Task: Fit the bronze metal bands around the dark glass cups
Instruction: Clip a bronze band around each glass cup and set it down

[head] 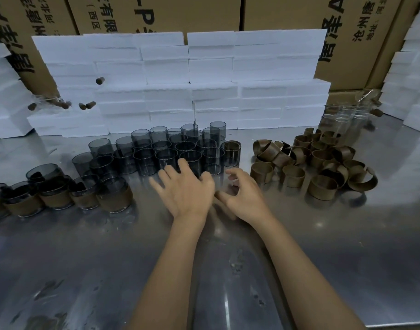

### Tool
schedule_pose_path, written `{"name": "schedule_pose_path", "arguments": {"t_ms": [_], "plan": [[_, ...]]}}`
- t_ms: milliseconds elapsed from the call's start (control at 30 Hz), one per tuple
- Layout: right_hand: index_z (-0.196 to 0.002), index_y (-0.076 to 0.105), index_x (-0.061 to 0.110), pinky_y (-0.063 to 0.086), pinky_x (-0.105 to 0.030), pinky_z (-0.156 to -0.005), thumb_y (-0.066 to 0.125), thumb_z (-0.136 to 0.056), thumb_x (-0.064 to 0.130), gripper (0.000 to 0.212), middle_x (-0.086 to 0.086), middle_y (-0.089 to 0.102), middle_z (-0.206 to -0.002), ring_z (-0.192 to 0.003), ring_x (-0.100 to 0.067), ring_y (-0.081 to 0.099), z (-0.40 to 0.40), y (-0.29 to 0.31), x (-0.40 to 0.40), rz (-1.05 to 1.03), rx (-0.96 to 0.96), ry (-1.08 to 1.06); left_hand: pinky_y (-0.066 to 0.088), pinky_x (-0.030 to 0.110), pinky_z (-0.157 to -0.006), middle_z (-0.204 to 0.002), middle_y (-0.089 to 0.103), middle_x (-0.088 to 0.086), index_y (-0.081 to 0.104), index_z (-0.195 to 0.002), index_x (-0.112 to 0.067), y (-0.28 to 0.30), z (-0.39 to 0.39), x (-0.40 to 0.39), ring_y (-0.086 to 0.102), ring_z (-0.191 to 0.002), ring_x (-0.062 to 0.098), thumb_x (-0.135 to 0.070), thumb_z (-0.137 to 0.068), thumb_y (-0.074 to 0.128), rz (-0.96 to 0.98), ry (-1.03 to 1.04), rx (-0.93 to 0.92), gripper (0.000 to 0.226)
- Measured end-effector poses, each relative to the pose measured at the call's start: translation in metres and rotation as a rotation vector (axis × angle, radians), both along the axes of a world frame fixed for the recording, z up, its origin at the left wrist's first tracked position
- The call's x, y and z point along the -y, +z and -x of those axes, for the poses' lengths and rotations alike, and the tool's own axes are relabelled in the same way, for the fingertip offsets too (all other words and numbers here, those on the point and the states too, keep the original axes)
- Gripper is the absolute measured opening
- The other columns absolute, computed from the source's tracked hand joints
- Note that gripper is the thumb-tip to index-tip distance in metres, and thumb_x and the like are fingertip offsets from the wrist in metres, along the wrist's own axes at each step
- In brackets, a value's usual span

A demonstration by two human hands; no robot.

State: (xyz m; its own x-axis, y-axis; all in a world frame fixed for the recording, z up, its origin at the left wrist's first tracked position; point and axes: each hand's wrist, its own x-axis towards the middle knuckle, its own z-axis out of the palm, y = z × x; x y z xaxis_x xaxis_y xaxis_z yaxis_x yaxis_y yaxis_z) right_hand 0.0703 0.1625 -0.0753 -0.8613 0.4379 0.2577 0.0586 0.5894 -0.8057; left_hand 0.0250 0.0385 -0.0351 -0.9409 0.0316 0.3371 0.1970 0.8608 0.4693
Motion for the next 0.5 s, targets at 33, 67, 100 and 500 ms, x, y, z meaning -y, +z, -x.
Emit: {"name": "schedule_pose_path", "arguments": {"t_ms": [33, 67, 100, 500], "plan": [[-0.135, 0.055, 0.024, 0.046, -0.03, -0.095, 0.079, -0.085, 0.037, 0.057, 0.012, 0.05, -0.118, -0.115, -0.012, 0.053, 0.0, -0.001, 0.0, -0.002, 0.001, -0.006, 0.008, 0.058, -0.123, -0.141, 0.051, 0.019, 0.048, -0.136, -0.014, 0.002, 0.001, 0.003, 0.037, -0.139, 0.039, -0.047, -0.091, 0.049, 0.045, 0.012, 0.014, 0.055], [-0.133, 0.056, 0.024, 0.045, -0.029, -0.094, 0.078, -0.086, 0.037, 0.054, 0.011, 0.05, -0.118, -0.113, -0.011, 0.053, 0.001, -0.001, -0.001, 0.0, 0.001, -0.009, 0.002, 0.059, -0.124, -0.145, 0.048, 0.022, 0.046, -0.139, -0.013, 0.004, 0.003, 0.008, 0.032, -0.143, 0.041, -0.049, -0.092, 0.048, 0.079, 0.022, 0.032, 0.059], [-0.132, 0.057, 0.025, 0.045, -0.028, -0.093, 0.077, -0.087, 0.037, 0.051, 0.011, 0.051, -0.119, -0.112, -0.01, 0.053, 0.001, -0.002, -0.001, 0.004, 0.002, -0.009, -0.002, 0.06, -0.124, -0.149, 0.045, 0.025, 0.042, -0.143, -0.012, 0.005, 0.005, 0.013, 0.026, -0.147, 0.043, -0.05, -0.093, 0.048, 0.104, 0.033, 0.053, 0.063], [-0.122, 0.064, 0.023, 0.043, -0.027, -0.096, 0.071, -0.093, 0.035, 0.032, 0.01, 0.053, -0.118, -0.113, -0.008, 0.053, 0.0, -0.001, -0.002, 0.01, 0.0, -0.007, 0.022, 0.06, -0.117, -0.155, 0.04, 0.026, 0.023, -0.152, -0.007, 0.005, 0.019, 0.088, 0.017, -0.153, 0.045, -0.053, -0.102, 0.04, 0.295, 0.092, 0.126, 0.07]]}}
